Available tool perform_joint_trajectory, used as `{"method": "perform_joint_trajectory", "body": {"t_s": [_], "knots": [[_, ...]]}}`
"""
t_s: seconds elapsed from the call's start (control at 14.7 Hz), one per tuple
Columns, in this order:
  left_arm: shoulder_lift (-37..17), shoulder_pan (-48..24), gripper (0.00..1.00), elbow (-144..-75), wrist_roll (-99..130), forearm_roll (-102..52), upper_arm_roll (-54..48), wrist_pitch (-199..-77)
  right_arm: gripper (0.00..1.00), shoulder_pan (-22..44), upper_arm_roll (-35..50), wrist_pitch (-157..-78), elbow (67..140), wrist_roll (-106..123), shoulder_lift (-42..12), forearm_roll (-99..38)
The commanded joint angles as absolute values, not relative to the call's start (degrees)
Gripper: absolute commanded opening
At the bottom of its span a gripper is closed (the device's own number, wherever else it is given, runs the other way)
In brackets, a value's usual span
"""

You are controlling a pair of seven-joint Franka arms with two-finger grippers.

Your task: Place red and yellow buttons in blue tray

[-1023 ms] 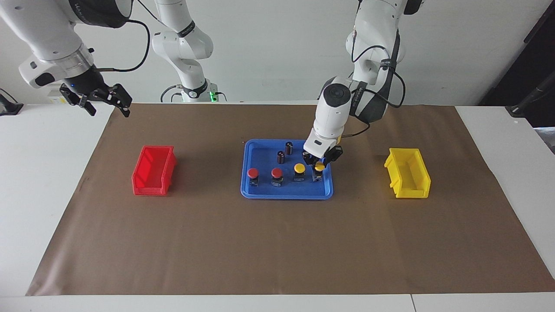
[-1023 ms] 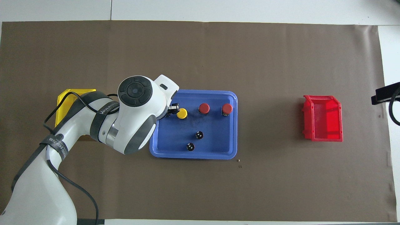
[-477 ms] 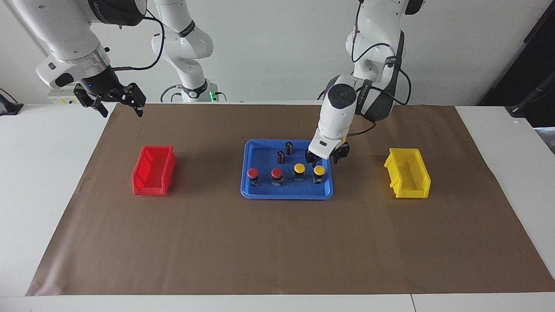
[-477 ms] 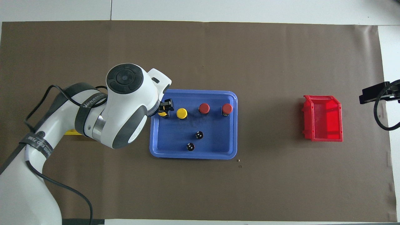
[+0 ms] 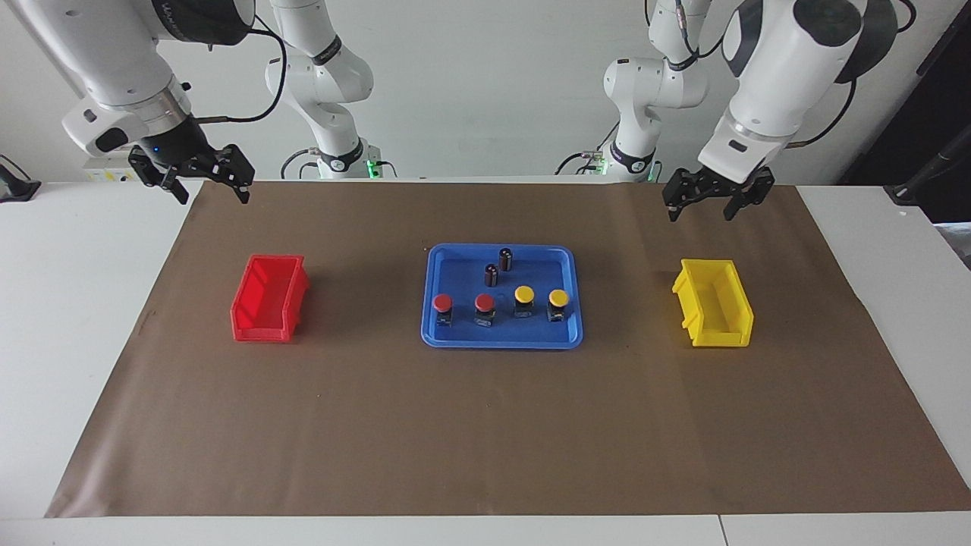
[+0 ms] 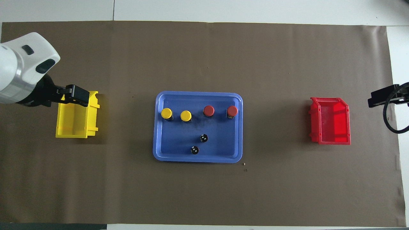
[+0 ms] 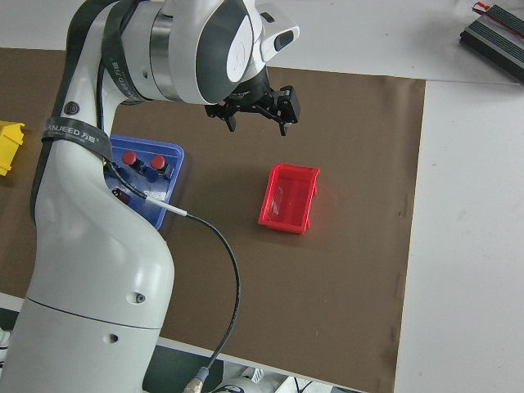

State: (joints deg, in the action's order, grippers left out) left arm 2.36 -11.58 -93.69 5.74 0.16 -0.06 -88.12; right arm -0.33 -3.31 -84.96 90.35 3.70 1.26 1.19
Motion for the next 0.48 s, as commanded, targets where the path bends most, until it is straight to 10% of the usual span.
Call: {"method": "perform_joint_trajectory", "body": {"t_s": [0.0,0.41], "knots": [[2.9,-7.31,1.0,-92.9,-2.6,-0.88,-0.53,-85.78,1.0,-0.44,-3.34,-83.85,89.74,3.96,1.23,1.32],[4.73,-4.83,1.0,-91.32,-5.8,-0.97,-0.44,-85.25,1.0,-0.44,-3.34,-82.97,89.74,3.96,1.32,0.62]]}}
